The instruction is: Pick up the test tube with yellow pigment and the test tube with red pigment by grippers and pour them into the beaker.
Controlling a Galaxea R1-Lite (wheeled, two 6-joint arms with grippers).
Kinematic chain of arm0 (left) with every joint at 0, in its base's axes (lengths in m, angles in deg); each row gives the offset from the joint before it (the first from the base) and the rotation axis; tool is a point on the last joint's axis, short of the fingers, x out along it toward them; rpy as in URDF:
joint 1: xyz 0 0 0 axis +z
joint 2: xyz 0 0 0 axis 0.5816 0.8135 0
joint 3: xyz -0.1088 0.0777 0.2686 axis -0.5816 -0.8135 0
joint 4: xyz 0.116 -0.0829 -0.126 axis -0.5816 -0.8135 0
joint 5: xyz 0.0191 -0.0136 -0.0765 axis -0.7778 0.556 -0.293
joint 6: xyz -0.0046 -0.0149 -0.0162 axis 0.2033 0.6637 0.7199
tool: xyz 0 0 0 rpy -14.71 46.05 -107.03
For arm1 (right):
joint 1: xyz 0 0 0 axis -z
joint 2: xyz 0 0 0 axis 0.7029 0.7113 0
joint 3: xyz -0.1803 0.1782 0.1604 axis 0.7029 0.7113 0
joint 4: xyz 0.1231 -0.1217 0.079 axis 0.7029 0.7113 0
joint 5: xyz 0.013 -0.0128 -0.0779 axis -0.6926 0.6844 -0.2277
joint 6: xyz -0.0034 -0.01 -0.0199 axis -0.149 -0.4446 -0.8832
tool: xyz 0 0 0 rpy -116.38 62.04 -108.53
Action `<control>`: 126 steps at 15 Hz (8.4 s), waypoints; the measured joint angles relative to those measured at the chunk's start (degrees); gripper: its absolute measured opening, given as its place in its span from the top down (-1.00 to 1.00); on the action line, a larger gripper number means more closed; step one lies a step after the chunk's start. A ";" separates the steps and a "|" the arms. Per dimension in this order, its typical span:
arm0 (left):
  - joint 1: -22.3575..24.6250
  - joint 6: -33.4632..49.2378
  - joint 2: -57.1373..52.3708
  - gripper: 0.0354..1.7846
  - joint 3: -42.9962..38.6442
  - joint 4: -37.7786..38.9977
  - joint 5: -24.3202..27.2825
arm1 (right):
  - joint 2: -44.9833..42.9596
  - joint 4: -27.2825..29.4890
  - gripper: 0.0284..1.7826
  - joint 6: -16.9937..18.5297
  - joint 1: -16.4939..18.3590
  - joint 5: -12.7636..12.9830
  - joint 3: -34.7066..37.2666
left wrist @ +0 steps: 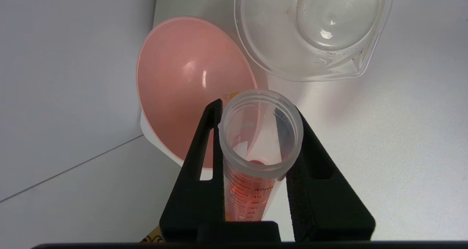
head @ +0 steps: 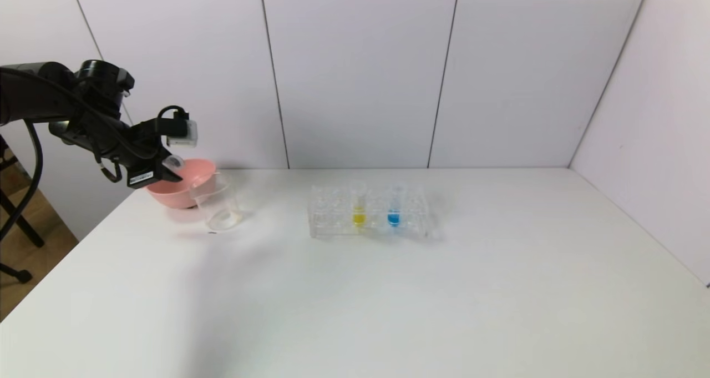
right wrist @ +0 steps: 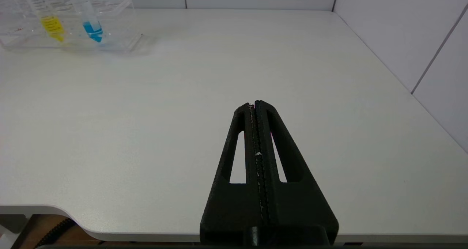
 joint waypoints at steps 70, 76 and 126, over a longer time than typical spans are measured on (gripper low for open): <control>-9.63 -5.46 0.68 0.48 0.35 1.76 -30.03 | 0.00 0.00 0.91 0.00 0.00 -0.02 0.00; -10.02 -7.89 0.79 0.48 0.29 1.93 -32.12 | 0.00 0.00 0.91 0.00 0.00 0.00 0.00; -2.28 66.54 -7.20 0.48 -0.20 27.23 -23.22 | 0.00 0.00 0.91 0.00 0.00 -0.02 0.00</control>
